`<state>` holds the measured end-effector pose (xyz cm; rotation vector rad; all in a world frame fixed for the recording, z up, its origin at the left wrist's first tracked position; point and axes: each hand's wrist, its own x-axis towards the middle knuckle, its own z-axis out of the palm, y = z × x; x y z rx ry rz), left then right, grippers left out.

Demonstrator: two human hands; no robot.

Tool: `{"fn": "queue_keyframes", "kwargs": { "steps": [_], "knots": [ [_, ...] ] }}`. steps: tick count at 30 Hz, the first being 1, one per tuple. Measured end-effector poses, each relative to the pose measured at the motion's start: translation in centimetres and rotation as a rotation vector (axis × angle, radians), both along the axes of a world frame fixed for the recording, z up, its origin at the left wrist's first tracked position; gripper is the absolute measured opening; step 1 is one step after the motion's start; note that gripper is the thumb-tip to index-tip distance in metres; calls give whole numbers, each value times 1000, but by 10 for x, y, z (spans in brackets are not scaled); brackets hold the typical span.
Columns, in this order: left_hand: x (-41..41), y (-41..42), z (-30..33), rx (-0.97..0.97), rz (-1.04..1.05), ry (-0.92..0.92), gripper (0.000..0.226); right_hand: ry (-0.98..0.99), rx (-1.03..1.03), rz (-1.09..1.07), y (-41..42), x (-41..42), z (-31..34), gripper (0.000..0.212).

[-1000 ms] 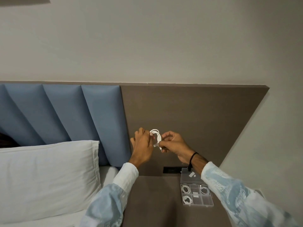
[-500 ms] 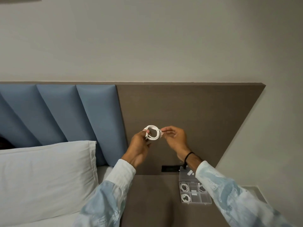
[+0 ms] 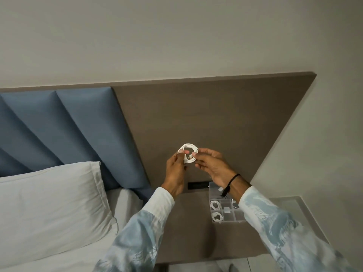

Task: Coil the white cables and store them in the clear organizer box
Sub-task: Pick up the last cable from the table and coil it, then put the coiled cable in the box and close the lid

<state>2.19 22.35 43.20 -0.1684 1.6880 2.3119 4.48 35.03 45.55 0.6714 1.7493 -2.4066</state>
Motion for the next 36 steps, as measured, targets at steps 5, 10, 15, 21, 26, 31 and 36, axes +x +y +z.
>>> {"fn": "queue_keyframes", "kwargs": {
  "steps": [5, 10, 15, 21, 26, 31, 36],
  "knots": [
    [-4, 41, -47, -120, -76, 7, 27, -159, 72, 23, 61, 9, -34, 16],
    [-2, 95, -127, -260, -139, -14, 22, -318, 11, 51, 125, 23, -116, 13],
    [6, 161, -264, -388, -176, -129, 21, -500, 141, 0, 194, 36, -246, 17],
    [13, 236, -451, -580, -279, -254, 31, -662, 161, -23, 272, 45, -431, 23],
    [18, 275, -535, -809, -266, -133, 13, -662, 353, 11, 308, 41, -530, 19],
    [23, 278, -547, -1113, -431, 294, 16, -509, 774, 242, 312, 35, -552, 10],
    [22, 282, -544, -1240, -552, 380, 22, -295, 1165, 556, 308, 28, -549, 25]
  ]
}}
